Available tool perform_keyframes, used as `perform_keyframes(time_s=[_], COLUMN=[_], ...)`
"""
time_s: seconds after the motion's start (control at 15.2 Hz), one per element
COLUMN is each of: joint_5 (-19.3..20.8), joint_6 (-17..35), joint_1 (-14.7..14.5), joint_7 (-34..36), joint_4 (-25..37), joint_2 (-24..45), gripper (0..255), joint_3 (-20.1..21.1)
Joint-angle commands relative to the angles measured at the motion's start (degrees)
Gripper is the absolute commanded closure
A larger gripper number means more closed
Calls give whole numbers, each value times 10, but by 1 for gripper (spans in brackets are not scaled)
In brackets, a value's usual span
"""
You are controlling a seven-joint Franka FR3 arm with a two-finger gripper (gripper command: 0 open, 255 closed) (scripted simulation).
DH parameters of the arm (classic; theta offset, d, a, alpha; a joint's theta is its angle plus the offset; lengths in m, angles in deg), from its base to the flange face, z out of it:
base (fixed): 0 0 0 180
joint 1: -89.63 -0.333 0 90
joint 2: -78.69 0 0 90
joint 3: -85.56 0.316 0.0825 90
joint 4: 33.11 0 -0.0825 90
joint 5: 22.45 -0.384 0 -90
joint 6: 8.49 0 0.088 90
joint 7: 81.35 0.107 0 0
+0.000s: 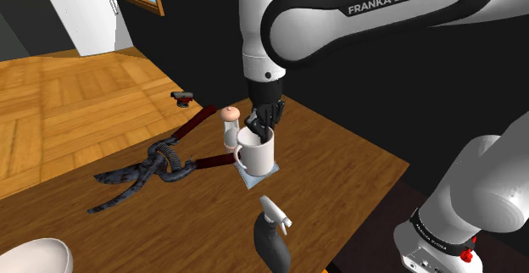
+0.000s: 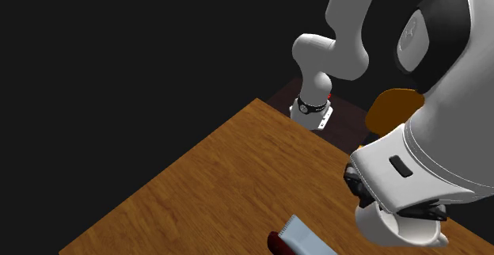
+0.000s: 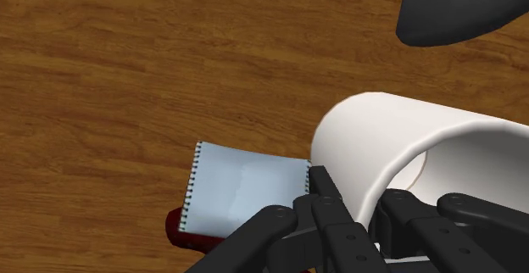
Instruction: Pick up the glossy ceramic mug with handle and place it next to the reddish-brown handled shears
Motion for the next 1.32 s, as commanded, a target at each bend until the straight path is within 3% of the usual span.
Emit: perform_keyframes(time_s=[0.0,1.25], joint_5=[0,13], joint_6=[16,165], joint_1=[-1,-3], joint_7=[1,5], joint_4=[-12,-112], joint_2=[4,57], gripper=[255,255], joint_3=[2,16])
